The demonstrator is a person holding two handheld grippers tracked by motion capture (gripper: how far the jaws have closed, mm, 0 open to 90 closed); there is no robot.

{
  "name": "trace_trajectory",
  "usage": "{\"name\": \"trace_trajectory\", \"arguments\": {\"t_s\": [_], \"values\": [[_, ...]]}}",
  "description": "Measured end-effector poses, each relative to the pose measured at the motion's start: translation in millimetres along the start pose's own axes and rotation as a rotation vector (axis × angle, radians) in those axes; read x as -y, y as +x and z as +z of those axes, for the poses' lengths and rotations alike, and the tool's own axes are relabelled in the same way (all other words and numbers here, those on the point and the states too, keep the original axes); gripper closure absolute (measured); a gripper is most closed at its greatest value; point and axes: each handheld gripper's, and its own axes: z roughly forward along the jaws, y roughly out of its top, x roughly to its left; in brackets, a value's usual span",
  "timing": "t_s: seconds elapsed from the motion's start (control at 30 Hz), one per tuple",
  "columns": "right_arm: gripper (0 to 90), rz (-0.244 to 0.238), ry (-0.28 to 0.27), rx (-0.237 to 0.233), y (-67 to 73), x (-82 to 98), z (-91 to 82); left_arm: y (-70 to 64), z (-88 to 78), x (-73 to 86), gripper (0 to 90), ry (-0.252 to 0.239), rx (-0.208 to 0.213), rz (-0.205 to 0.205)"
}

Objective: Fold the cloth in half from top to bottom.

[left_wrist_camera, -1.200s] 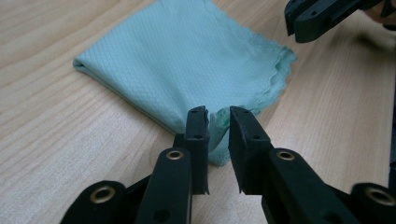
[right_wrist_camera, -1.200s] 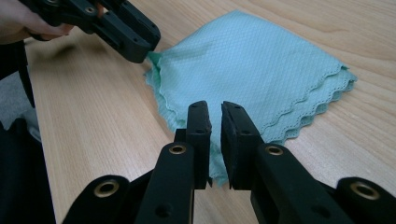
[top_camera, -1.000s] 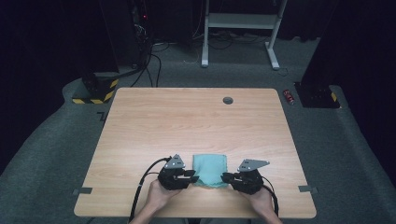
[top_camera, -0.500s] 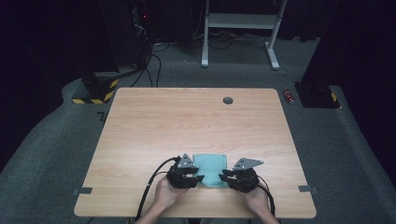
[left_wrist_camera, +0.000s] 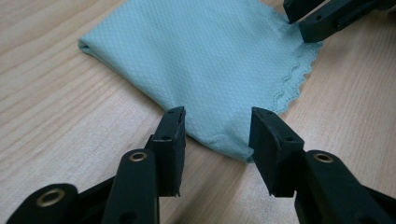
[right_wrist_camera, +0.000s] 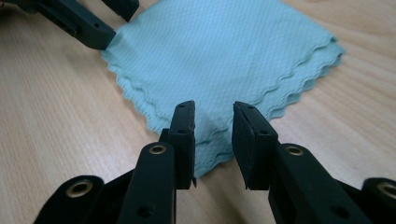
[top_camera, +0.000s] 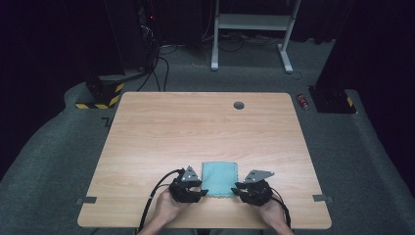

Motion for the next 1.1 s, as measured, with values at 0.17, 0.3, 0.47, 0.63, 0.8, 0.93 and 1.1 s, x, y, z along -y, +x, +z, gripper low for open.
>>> {"name": "trace_trajectory", "arguments": {"t_s": [0.17, 0.3, 0.47, 0.63, 0.8, 0.93, 1.1], "values": [[69.0, -0.012, -0.031, 0.071, -3.6, -13.7, -0.4, 5.5, 3.5, -18.4, 56.3, -0.041, -0.031, -0.005], [69.0, 0.009, -0.046, 0.082, -9.9, -31.0, 10.1, 16.3, 15.3, -36.7, 56.3, -0.062, -0.025, -0.039], [67.6, 0.048, -0.036, 0.083, -21.4, -41.1, 28.3, 30.6, 32.9, -41.6, 56.9, -0.044, -0.045, -0.07], [66.1, 0.062, 0.005, 0.119, -31.8, -39.9, 36.5, 46.2, 36.0, -39.3, 58.4, -0.05, -0.095, -0.102], [63.6, 0.072, -0.007, 0.148, -37.7, -36.4, 26.7, 56.9, 31.9, -38.4, 57.0, -0.028, -0.147, -0.125], [58.2, 0.12, -0.032, 0.154, -44.5, -37.4, 25.9, 60.0, 34.9, -42.5, 56.7, -0.028, -0.127, -0.144], [55.5, 0.145, 0.007, 0.164, -52.6, -44.8, 36.5, 54.1, 41.4, -47.4, 59.5, -0.003, -0.173, -0.101]]}}
